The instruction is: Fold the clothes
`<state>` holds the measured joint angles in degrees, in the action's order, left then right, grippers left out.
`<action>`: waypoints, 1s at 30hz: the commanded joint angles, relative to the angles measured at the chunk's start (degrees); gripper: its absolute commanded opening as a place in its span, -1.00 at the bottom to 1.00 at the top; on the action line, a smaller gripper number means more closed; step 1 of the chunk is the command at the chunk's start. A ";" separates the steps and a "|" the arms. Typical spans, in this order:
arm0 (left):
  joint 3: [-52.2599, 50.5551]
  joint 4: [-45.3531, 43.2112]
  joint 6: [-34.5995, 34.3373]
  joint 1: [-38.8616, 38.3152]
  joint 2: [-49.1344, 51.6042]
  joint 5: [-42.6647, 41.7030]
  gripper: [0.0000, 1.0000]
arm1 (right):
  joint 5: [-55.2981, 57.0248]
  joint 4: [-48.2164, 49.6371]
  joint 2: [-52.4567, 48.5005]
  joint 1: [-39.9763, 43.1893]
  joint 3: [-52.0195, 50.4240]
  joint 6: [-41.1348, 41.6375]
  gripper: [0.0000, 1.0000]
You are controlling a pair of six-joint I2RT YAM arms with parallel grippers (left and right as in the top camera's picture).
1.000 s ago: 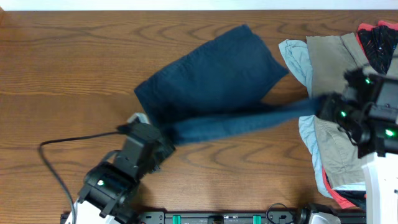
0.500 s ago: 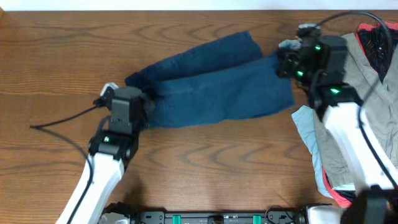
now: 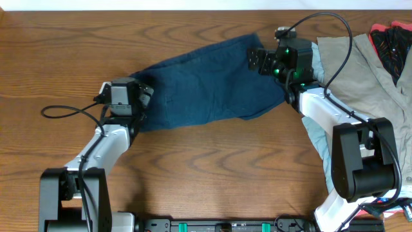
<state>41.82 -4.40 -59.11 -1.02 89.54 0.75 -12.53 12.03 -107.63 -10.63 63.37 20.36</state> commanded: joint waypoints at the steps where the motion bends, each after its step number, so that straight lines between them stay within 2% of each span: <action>1: 0.48 0.68 5.44 1.77 -0.13 -4.26 0.96 | 0.72 -5.53 1.14 0.76 0.55 -1.36 0.99; 12: 0.42 5.73 12.92 2.19 2.40 -6.34 0.96 | 0.72 -29.83 10.43 3.87 0.55 -1.36 0.99; 18: 0.42 4.37 13.05 2.19 7.65 -6.36 0.96 | 0.74 -37.94 16.55 4.09 0.55 -2.89 0.99; 19: 0.42 3.82 13.05 2.16 8.70 -6.86 0.89 | 0.74 -38.99 17.05 4.09 0.55 -2.89 0.98; 21: 0.42 2.95 13.09 2.19 10.32 -9.29 0.49 | 0.74 -40.94 17.53 4.09 0.55 -2.89 0.98; 25: 0.42 2.25 17.40 2.19 11.41 -17.68 -0.53 | 0.72 -42.69 17.51 4.09 0.44 -2.84 0.99; 26: 0.42 2.38 19.45 2.19 11.37 -19.80 -0.85 | 0.70 -42.47 17.51 4.09 0.37 -2.58 0.99; 28: 0.42 3.34 22.12 2.36 10.80 -24.50 -0.88 | 0.68 -41.53 17.35 3.87 0.35 -2.36 0.99; 30: 0.44 6.40 22.05 2.56 9.38 -26.93 -0.88 | 0.42 -40.79 17.25 3.37 0.35 -2.43 0.79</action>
<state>43.44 -1.28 -40.82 1.45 98.96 -17.69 -11.94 -29.28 -90.37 -6.90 63.42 18.46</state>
